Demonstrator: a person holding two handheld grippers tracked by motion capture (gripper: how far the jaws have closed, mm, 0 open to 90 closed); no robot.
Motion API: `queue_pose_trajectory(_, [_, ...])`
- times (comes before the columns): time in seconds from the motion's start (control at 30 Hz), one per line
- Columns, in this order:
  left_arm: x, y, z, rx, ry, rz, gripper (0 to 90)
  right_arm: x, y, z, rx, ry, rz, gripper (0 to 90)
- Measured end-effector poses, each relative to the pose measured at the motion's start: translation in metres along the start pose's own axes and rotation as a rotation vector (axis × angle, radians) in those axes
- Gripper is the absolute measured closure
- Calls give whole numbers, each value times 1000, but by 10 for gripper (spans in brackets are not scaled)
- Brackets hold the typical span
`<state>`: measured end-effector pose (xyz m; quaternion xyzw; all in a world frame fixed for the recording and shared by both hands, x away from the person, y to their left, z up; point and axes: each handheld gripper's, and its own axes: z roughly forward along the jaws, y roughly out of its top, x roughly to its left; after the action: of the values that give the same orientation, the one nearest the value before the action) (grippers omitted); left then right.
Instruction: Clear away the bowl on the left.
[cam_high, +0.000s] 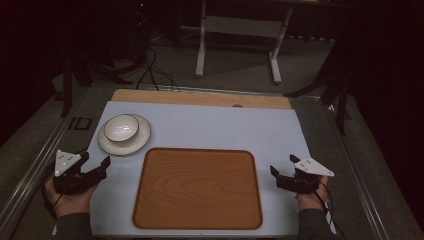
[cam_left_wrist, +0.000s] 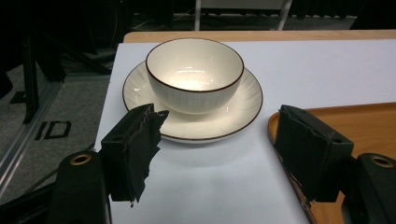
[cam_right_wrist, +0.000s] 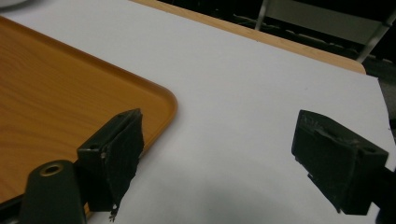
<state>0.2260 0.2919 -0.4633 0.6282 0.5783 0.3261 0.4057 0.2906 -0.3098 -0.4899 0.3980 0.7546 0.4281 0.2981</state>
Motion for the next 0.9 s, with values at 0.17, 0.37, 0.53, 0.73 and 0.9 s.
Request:
queue_pose_trajectory(0.17, [-1,0,-2,-6,-10,-11,306,1,2,-2,-11,9,-14,163])
queue_pose_trajectory(0.37, [-2,1,-1,5,-18,-34,321,3,5,-4,-26,3,-26,163])
queue_pose_trajectory(0.53, [-5,10,-3,18,-13,-31,340,4,7,-7,-53,-12,-29,163])
queue_pose_trajectory(0.73, [-5,20,-2,10,-20,-12,335,4,8,-8,-62,-20,-21,162])
queue_pose_trajectory(0.9, [0,31,2,-1,-9,-21,328,3,9,-8,-69,-14,-15,140])
